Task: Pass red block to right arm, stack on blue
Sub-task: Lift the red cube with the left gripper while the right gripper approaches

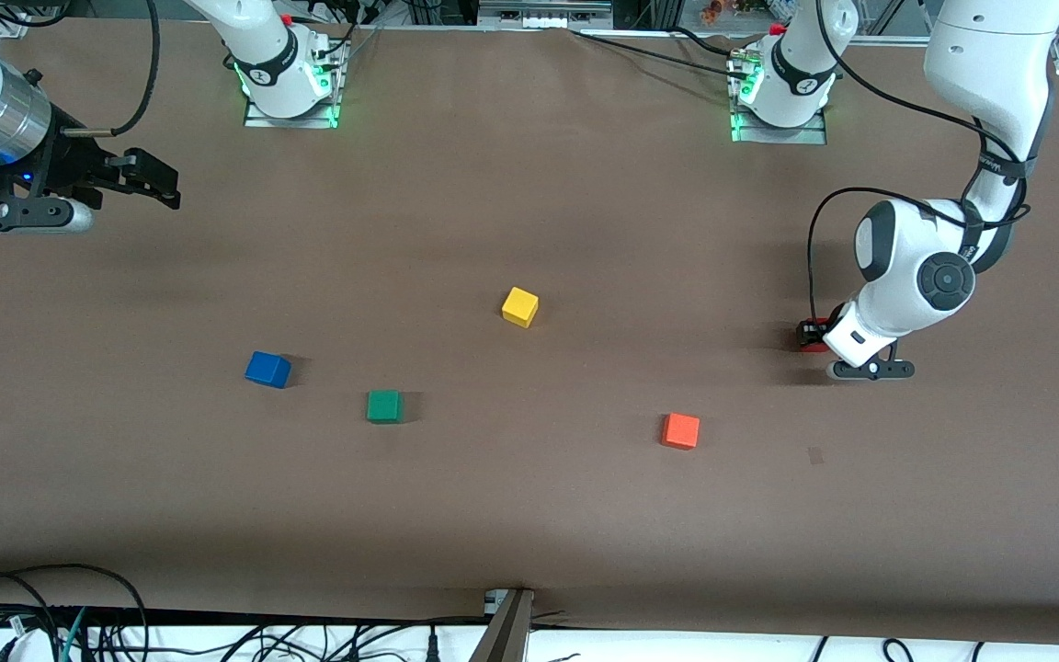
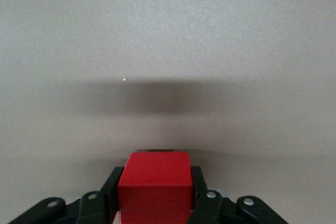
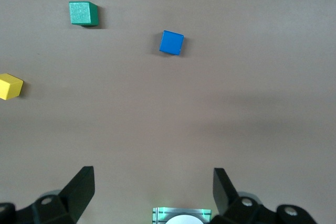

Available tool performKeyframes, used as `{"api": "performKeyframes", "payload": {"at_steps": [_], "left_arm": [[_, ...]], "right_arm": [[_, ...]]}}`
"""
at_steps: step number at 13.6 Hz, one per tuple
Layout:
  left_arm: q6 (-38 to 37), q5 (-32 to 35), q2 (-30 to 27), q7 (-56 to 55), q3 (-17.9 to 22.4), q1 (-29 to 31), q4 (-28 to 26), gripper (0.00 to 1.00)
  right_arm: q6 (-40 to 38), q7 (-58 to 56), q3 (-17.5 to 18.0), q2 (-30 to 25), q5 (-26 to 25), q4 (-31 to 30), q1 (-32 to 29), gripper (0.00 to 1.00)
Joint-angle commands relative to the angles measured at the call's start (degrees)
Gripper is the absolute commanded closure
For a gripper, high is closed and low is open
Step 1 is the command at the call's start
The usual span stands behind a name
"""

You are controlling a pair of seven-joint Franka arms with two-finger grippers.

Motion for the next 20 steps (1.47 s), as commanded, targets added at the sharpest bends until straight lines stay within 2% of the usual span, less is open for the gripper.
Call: {"api": "performKeyframes", "payload": {"at_steps": [1, 7, 13, 16, 17, 20], "left_arm": [[-3.08, -0.75, -3.08, 3.41, -0.36, 0.34, 0.28, 1.00], [-18.71, -0.84, -4.67, 5.97, -0.62, 0.25, 10.99, 1.00], [-21.80, -5.67, -9.24, 20.90, -2.37, 0.25, 13.55, 1.00], [-23.48, -11.62, -10.30, 27.39, -3.43, 0.34, 14.87, 1.00], [-23.48, -15.04, -10.56, 31.16, -3.43, 0.34, 14.87, 1.00], [-23.30, -25.15, -10.30, 43.99, -3.17, 0.51, 14.87, 1.00]], "right_arm": [[-1.14, 0.00, -0.02, 0.11, -0.59, 1.24, 0.16, 0.00], [-1.23, 0.36, -0.37, 0.28, -0.07, 1.24, -0.19, 0.00], [-1.40, -0.17, -1.33, 0.81, 1.42, 1.16, -0.37, 0.00], [-3.69, 0.18, -0.89, 3.00, 6.77, 0.72, 0.33, 0.00], [-3.95, -0.34, -0.63, 5.36, 8.01, 0.98, 0.42, 0.00], [-4.48, -0.44, -0.81, 10.89, 18.62, 1.06, 0.16, 0.00]]}}
